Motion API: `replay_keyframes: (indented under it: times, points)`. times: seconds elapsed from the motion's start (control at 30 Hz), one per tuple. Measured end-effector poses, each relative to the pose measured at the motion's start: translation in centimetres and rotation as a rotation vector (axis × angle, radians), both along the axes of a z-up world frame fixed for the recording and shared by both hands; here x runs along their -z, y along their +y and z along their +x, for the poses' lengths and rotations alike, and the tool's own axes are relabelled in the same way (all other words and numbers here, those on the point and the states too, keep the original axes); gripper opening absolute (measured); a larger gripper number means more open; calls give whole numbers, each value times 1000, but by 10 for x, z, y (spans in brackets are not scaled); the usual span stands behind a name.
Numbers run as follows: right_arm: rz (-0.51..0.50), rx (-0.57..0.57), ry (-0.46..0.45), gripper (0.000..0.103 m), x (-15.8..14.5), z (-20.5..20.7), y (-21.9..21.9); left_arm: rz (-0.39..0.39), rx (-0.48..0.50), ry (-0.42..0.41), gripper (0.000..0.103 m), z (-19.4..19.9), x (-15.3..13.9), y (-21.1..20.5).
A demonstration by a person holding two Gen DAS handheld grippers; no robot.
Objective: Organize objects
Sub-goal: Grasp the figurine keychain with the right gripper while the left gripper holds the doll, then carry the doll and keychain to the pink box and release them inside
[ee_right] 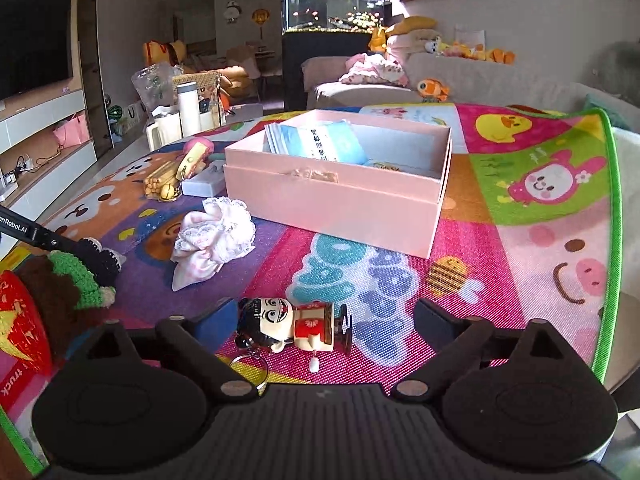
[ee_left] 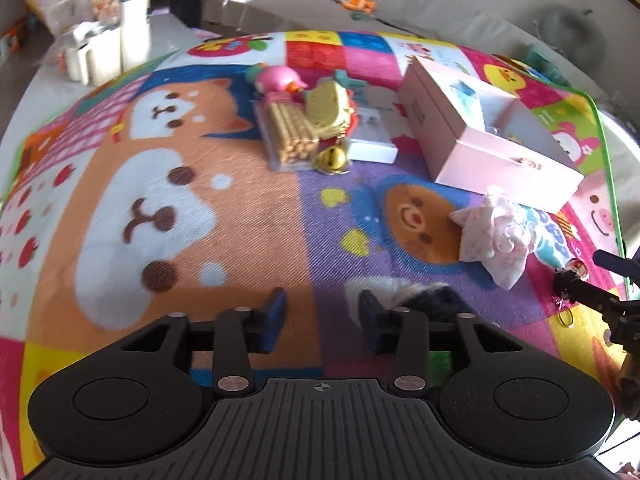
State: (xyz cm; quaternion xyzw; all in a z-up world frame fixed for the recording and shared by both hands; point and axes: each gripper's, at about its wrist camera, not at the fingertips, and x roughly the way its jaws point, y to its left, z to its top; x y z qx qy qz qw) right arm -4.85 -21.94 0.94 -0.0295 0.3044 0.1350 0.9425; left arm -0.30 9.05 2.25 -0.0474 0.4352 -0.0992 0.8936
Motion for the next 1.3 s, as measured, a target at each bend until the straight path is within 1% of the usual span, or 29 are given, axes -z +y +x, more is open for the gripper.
replay_keyframes:
  times: [0.1, 0.2, 0.27, 0.33, 0.37, 0.43, 0.47, 0.5, 0.53, 0.57, 0.6, 0.67, 0.77, 0.8, 0.93, 1.1, 1.13, 1.17, 1.2, 1.23, 1.27, 1.3]
  points:
    - [3, 3, 10, 98, 1, 2, 0, 25, -1, -19, 50, 5, 1, -9]
    - [7, 6, 8, 100, 1, 1, 0, -4, -32, -39, 50, 13, 3, -8]
    - [13, 9, 11, 100, 1, 1, -1, -63, -68, -29, 49, 18, 2, 0]
    - [23, 14, 14, 100, 2, 2, -2, -146, -105, 8, 47, 17, -3, 10]
    - [29, 18, 14, 101, 1, 2, -3, -204, -103, 26, 47, 12, -9, 14]
    - [44, 21, 12, 101, 2, 3, -6, -327, -44, 63, 47, -1, -21, 17]
    - [51, 19, 13, 101, 1, 3, -7, -374, -5, 89, 47, -8, -27, 16]
    - [56, 18, 16, 101, 1, 3, -8, -390, 29, 112, 47, -15, -32, 13]
    - [59, 18, 18, 101, 1, 4, -8, -376, 59, 134, 47, -22, -35, 8]
    - [61, 18, 19, 101, 1, 4, -8, -343, 78, 150, 47, -27, -37, 2]
    - [63, 17, 16, 101, 1, 4, -8, -306, 91, 163, 47, -32, -38, -3]
    - [66, 16, 7, 101, 0, 2, -8, -261, 103, 173, 48, -34, -36, -13]
    - [67, 9, -4, 103, -1, 1, -8, -240, 73, 179, 51, -24, -29, -24]
    - [63, 2, -6, 103, -1, 0, -7, -237, 60, 180, 54, -20, -27, -28]
    - [28, -29, -15, 103, -1, -2, 0, -193, 59, 200, 61, -14, -15, -40]
    - [13, -28, 30, 102, 2, 6, 4, -78, 130, 148, 61, -22, -15, -54]
    - [14, -28, 36, 96, 2, 7, 4, -54, 146, 138, 64, -24, -15, -58]
    - [13, -30, 40, 92, 2, 8, 4, -23, 164, 131, 65, -25, -15, -62]
    - [10, -34, 44, 84, 3, 8, 5, 9, 179, 123, 67, -26, -14, -67]
    - [5, -38, 42, 76, 4, 7, 7, 33, 186, 120, 67, -27, -14, -70]
    - [-1, -40, 36, 72, 4, 6, 8, 48, 192, 115, 67, -28, -15, -72]
    - [-3, -42, 30, 64, 3, 4, 9, 61, 199, 110, 66, -29, -15, -73]
